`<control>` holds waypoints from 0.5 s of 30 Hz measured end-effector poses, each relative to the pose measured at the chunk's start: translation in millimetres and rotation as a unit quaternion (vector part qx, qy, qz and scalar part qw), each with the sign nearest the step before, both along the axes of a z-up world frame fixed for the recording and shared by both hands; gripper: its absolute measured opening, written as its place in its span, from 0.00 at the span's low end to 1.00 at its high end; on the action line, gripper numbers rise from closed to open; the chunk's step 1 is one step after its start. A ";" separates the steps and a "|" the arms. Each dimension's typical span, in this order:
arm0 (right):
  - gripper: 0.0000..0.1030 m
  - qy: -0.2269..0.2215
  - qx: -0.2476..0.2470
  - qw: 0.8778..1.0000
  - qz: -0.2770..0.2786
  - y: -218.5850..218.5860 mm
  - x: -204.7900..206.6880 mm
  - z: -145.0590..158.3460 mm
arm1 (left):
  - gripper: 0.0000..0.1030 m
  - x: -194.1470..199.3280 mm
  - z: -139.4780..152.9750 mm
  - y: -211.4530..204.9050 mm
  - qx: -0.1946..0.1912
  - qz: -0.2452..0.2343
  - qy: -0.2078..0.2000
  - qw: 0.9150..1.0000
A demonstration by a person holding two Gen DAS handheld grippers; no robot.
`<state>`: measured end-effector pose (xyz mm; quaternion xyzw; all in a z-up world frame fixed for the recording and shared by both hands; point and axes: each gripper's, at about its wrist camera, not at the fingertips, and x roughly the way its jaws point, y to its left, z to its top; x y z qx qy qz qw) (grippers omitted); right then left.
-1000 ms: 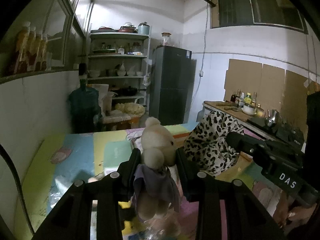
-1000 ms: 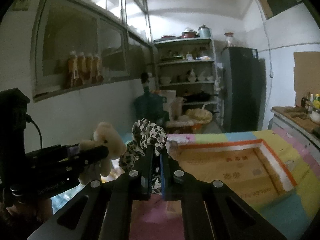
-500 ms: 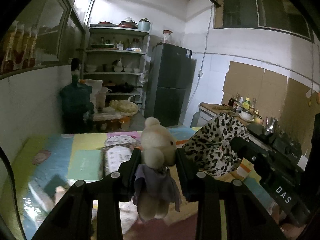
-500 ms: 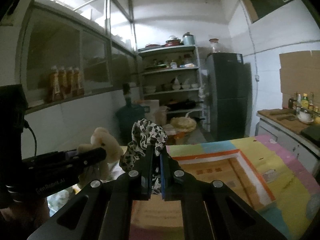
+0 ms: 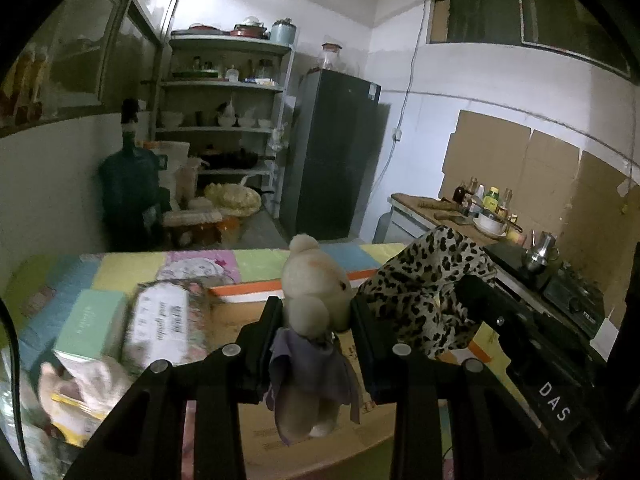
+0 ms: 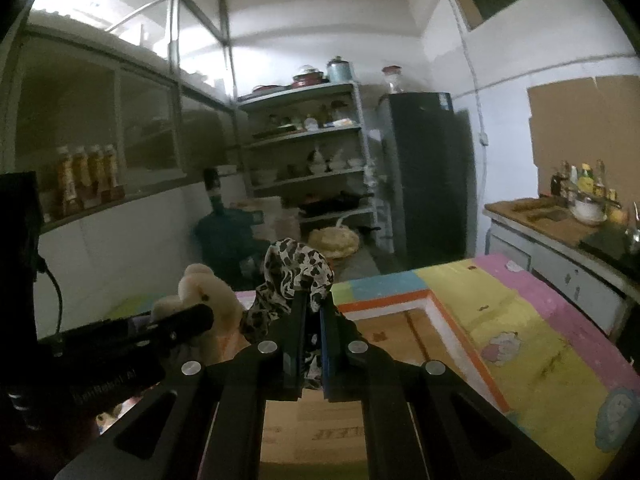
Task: Organize soft objects
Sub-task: 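Carry the teddy bear and leopard-print plush over the cardboard box with both tools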
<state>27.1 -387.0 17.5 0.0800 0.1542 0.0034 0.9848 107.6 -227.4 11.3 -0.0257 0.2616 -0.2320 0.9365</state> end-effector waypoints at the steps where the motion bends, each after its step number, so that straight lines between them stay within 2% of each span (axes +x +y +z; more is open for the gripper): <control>1: 0.05 0.003 0.003 1.000 -0.005 -6.8 2.1 -3.1 | 0.34 2.4 -3.3 -5.9 0.000 0.003 0.004 1.000; 15: 0.05 0.050 0.033 0.998 -0.028 -58.1 25.1 -40.1 | 0.34 24.3 -36.5 -54.5 0.007 0.006 0.047 0.999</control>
